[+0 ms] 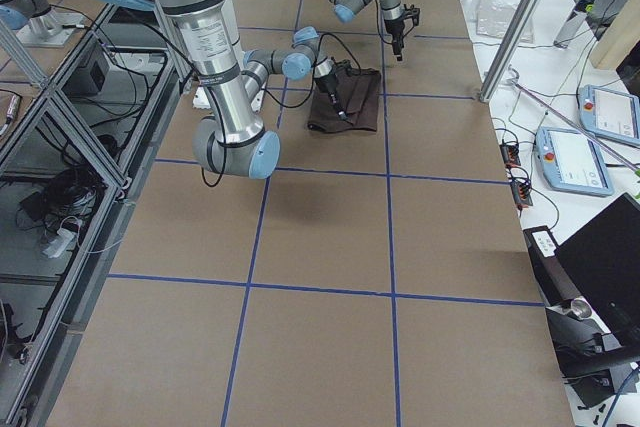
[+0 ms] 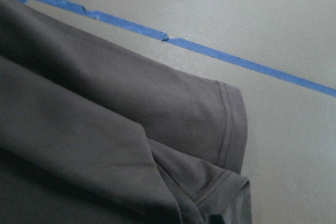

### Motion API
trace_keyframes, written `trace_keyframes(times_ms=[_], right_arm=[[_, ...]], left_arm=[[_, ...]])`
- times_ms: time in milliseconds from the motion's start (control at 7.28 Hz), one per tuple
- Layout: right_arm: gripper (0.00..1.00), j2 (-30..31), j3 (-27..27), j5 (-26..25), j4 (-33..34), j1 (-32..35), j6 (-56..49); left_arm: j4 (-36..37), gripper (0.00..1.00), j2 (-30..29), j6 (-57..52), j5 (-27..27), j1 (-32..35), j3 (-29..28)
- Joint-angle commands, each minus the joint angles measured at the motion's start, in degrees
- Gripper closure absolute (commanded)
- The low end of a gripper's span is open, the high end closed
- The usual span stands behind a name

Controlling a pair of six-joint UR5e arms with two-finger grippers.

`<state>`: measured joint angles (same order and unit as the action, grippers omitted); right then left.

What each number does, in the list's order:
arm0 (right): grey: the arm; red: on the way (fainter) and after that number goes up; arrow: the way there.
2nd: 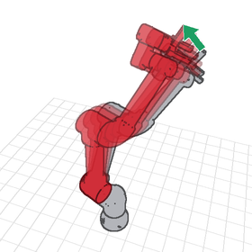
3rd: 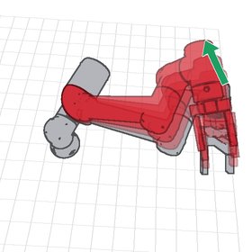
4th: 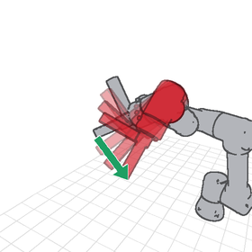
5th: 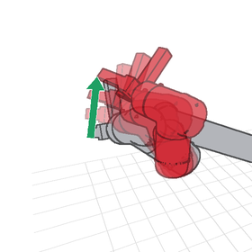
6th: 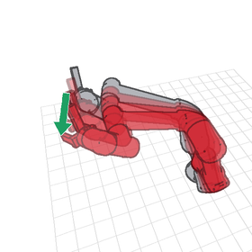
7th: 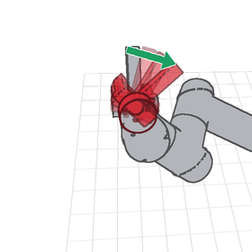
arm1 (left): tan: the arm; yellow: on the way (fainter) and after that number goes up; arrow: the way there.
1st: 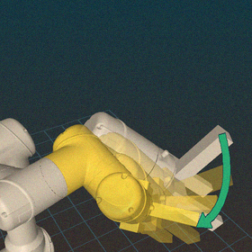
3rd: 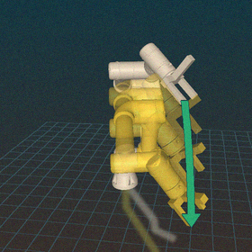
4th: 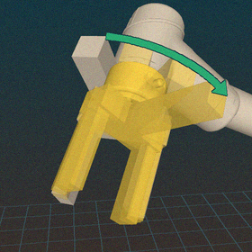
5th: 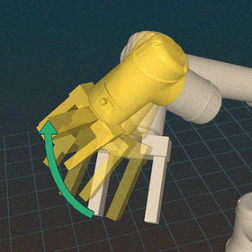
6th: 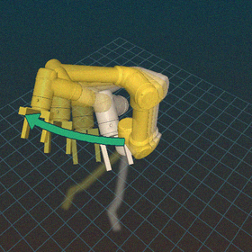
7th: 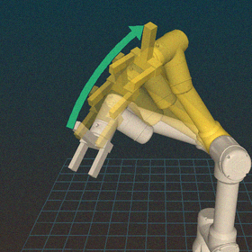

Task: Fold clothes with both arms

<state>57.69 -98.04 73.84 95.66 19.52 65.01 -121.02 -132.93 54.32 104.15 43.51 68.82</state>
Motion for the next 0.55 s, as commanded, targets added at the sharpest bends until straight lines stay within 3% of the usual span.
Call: trace_keyframes(times_ms=[0, 412], right_arm=[[1.0, -0.64, 1.52, -0.01, -0.12, 2.27, 0.38], [1.0, -5.04, 14.68, 0.43, -11.86, 9.46, -0.4]], left_arm=[[0.08, 0.0, 0.04, 0.0, 0.0, 0.0, 0.0], [0.26, 0.0, 0.31, 0.09, 0.09, 0.0, 1.14]])
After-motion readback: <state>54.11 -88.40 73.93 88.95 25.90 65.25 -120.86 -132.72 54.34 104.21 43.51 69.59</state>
